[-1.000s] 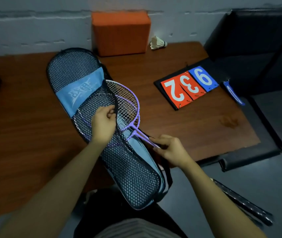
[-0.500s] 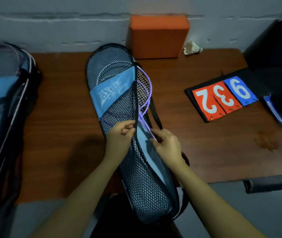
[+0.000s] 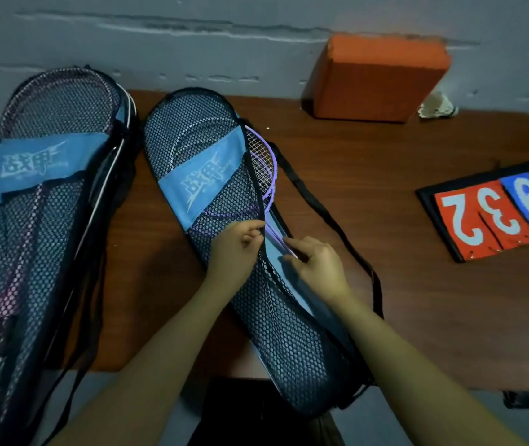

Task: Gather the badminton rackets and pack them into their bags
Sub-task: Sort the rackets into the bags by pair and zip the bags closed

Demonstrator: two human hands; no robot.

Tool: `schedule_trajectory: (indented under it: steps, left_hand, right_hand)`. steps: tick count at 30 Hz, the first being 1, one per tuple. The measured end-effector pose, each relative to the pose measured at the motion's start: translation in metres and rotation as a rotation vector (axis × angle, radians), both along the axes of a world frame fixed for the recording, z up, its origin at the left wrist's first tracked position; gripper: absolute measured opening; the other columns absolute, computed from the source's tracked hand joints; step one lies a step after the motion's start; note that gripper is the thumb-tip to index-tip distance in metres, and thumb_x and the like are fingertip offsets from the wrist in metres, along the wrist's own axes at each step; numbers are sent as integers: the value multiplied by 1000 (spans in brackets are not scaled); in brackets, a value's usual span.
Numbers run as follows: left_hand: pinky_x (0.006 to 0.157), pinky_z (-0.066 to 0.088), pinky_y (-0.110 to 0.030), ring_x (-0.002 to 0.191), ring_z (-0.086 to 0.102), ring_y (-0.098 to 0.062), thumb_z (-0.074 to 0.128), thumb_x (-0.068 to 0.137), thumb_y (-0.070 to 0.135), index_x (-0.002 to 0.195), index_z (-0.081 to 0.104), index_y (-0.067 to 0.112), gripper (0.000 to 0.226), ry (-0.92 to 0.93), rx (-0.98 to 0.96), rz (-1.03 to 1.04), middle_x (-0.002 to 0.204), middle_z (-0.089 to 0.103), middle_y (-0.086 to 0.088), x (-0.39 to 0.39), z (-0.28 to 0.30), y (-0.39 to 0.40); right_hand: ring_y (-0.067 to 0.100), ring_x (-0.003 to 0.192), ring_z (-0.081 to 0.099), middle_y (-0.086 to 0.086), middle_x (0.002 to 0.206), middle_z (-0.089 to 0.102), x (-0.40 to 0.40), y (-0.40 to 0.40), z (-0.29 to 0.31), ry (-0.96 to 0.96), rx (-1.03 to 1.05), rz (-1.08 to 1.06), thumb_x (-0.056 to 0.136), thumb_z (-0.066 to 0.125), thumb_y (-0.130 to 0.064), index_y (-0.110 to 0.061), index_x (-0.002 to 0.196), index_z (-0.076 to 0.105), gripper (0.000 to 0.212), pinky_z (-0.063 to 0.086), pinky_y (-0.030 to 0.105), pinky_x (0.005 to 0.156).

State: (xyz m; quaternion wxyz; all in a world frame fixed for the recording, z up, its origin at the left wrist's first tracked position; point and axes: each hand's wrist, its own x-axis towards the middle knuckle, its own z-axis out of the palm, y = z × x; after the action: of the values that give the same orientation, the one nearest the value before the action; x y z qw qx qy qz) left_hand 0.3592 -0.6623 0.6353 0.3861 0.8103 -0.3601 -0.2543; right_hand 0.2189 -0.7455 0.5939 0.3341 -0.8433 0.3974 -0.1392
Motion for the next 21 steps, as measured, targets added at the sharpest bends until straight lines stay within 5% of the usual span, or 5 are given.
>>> schedule_trajectory:
  steps: [7, 12, 17, 21]
  left_hand:
    - [83, 48, -24, 88, 59, -12, 57, 87, 5, 107, 65, 18, 25, 72, 7, 47, 97, 63, -4, 22, -16, 24]
    - [83, 44, -25, 87, 54, -15, 57, 88, 10, 112, 62, 12, 25, -35, 101, -106, 101, 57, -8, 29, -19, 25]
    - [88, 43, -36, 103, 48, -25, 58, 89, 20, 122, 55, 6, 36, -186, 95, -312, 110, 50, -11, 7, -30, 36]
    - [90, 44, -44, 105, 50, -34, 65, 84, 23, 117, 60, 7, 37, -348, 53, -367, 114, 53, -17, -29, -36, 50]
  right_hand:
    - [26, 83, 62, -1, 95, 70, 27, 11, -17, 50, -14, 83, 81, 68, -27, -23, 116, 65, 35, 44, 35, 81]
    - [15, 97, 43, -11, 103, 61, 24, 10, -7, 124, -101, 118, 84, 64, -38, -27, 117, 65, 34, 15, 27, 76]
    - [12, 97, 45, -13, 105, 59, -26, 26, 4, 171, -80, 107, 86, 34, -58, -31, 120, 61, 51, 22, 29, 77]
    - [18, 97, 55, -7, 107, 63, -80, 45, 11, 167, -59, 29, 89, 39, -50, -23, 118, 64, 47, 36, 34, 77]
